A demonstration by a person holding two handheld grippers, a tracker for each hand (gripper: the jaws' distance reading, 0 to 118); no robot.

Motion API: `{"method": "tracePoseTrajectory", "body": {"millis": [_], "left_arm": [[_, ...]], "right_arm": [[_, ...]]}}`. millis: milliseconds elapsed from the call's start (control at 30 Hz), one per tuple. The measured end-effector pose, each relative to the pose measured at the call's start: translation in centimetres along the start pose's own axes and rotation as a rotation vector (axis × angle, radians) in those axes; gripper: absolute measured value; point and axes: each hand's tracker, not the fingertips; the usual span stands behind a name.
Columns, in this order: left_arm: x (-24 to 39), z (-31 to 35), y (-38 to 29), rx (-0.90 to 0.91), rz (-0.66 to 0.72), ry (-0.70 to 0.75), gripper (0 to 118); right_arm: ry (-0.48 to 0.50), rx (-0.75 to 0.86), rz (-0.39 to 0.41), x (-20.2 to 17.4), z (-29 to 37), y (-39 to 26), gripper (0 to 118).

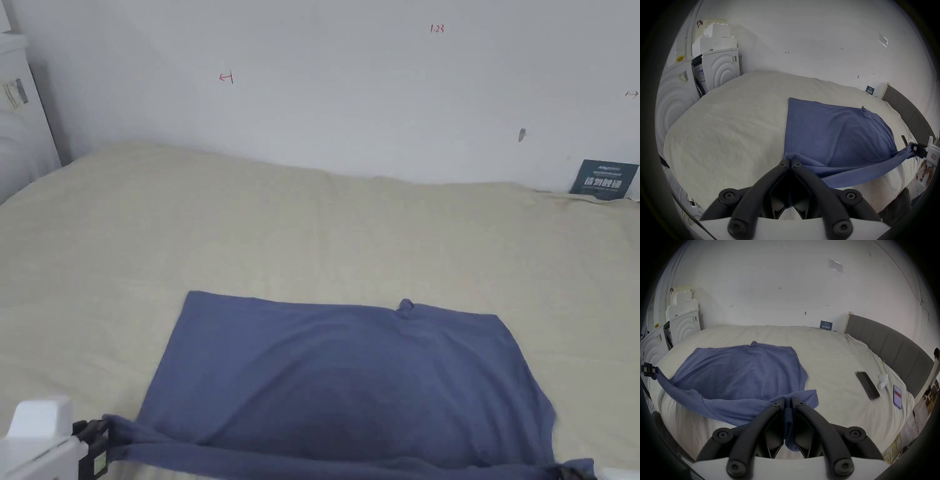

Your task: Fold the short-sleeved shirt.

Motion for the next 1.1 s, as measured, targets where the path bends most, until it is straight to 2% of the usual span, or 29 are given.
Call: {"method": "tracePoseTrajectory", "body": {"millis": [233,433,500,600,767,867,933,967,1000,1067,1100], "left_arm": [[0.7,-7.0,5.1,-0.067,-0.013,0.042,0],[1.7,-12.7,7.0,-0.151,-0.005,0.057,0],[2.0,-14.2,7.1,-0.181,-0.009,0.061,0],[2.1,-15.7,6.6,-0.222,0.02,0.064,0],[1.7,-17.8,5.6,-0.245,0.038,0.068,0],[1.1,-17.8,5.9,-0.227,0.055,0.056,0],[0.8,-16.9,6.1,-0.192,0.062,0.029,11],[0.9,-16.2,6.2,-0.158,0.049,0.034,18],[1.1,-15.3,6.2,-0.122,0.028,0.04,30],[1.6,-12.3,5.9,-0.035,0.016,0.019,51],[1.8,-11.0,5.5,0.002,0.016,-0.006,54]], "right_arm": [[0.011,-0.047,0.013,-0.6,-8.3,5.3,6],[-0.007,-0.119,0.024,-1.3,-14.8,6.7,7],[-0.01,-0.167,0.05,-1.7,-16.4,6.5,6],[-0.015,-0.214,0.06,-1.9,-18.0,5.8,7],[-0.002,-0.246,0.024,-1.8,-18.7,4.7,8],[0.009,-0.212,0.026,-1.9,-17.8,4.8,15],[0.017,-0.179,-0.005,-1.9,-16.4,5.1,25],[0.024,-0.142,-0.024,-1.8,-15.4,5.2,35],[0.032,-0.117,-0.022,-1.9,-14.5,5.2,45],[0.049,-0.051,-0.026,-2.1,-12.7,4.9,46],[0.054,-0.027,-0.033,-2.2,-11.8,4.8,46]]}}
